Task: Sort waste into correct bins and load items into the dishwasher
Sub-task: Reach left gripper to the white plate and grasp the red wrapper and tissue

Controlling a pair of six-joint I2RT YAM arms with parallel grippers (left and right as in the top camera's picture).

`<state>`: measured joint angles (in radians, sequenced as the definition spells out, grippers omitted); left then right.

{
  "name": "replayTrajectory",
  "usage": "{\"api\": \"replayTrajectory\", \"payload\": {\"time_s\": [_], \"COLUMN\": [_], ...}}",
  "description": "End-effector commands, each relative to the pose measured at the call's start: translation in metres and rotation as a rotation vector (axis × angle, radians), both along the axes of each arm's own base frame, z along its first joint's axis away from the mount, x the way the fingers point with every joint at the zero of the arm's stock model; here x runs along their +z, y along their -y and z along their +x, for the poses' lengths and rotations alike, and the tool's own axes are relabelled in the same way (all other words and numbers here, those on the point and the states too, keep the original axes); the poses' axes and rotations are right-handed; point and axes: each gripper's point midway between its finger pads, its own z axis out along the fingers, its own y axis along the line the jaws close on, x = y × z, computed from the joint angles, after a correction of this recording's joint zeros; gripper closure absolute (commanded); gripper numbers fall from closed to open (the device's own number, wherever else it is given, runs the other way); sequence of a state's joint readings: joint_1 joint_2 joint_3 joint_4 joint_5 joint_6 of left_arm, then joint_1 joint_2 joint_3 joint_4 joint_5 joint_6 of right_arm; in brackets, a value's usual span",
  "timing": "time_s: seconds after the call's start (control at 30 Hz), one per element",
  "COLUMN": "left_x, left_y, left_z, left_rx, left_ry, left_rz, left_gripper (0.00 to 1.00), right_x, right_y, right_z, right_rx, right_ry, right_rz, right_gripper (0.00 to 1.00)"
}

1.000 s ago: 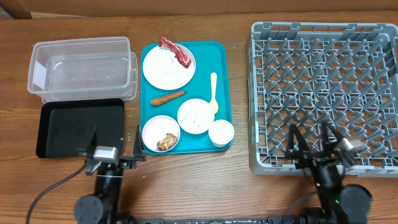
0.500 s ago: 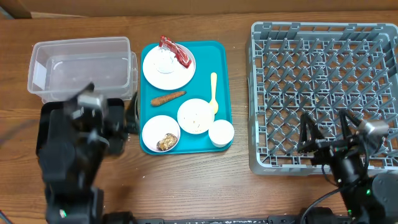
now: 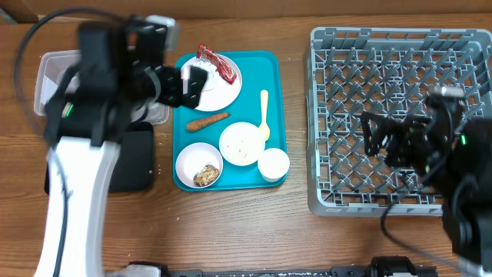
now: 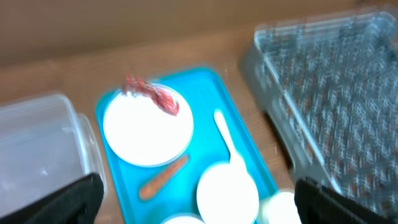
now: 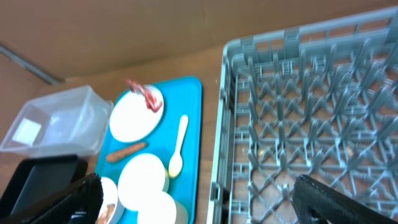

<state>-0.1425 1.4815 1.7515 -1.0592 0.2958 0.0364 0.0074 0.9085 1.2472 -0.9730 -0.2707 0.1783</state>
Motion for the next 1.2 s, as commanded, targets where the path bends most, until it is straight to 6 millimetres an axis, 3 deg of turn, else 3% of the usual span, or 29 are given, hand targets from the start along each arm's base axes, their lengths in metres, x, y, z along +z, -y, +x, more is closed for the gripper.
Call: {"api": "replayTrajectory", "payload": {"time_s": [0.0, 0.3, 0.4, 0.5, 0.7, 0.83, 0.97, 1.17], "left_x": [-0.022, -0.128, -0.143, -0.149, -0.155, -0.164, -0.190, -0.242], "left_y": [0.014, 0.031, 0.039, 0.045, 0.030, 0.037, 0.043, 0.036], "left_z": [0.017, 0.040, 0.052, 0.079, 0.137, 0.164, 0.178, 0.178], "left_rx": [-0.050, -0.086, -0.103, -0.079, 0.254, 0.351, 0.427, 0.608], "left_ry": [-0.076, -0.383, -0.390, -0.324, -0.225, -0.168, -0.170, -0.279], "left_rz": [0.096, 0.100, 0.074, 0.059, 0.017, 0.008, 0.022, -0.013], "left_gripper": [0.00, 0.00, 0.00, 0.00, 0.00, 0.00, 0.00, 0.00], "right_x": [0.008, -0.018, -0.024, -0.029, -0.036, -0.039, -0.043, -0.050], "right_y": [-0.004, -0.032, -0.035, -0.035, -0.035, -0.035, -0.035, -0.032], "right_z": [0.013, 0.029, 0.032, 0.034, 0.034, 0.031, 0.026, 0.020], "right_rx": [0.024, 0.155, 0.167, 0.166, 0.164, 0.163, 0.162, 0.146], "right_ry": [-0.025, -0.159, -0.187, -0.204, -0.236, -0.257, -0.280, -0.320], "right_rz": [0.006, 0.123, 0.136, 0.138, 0.140, 0.141, 0.140, 0.131], "right_gripper": [0.00, 0.00, 0.00, 0.00, 0.00, 0.00, 0.00, 0.00]}}
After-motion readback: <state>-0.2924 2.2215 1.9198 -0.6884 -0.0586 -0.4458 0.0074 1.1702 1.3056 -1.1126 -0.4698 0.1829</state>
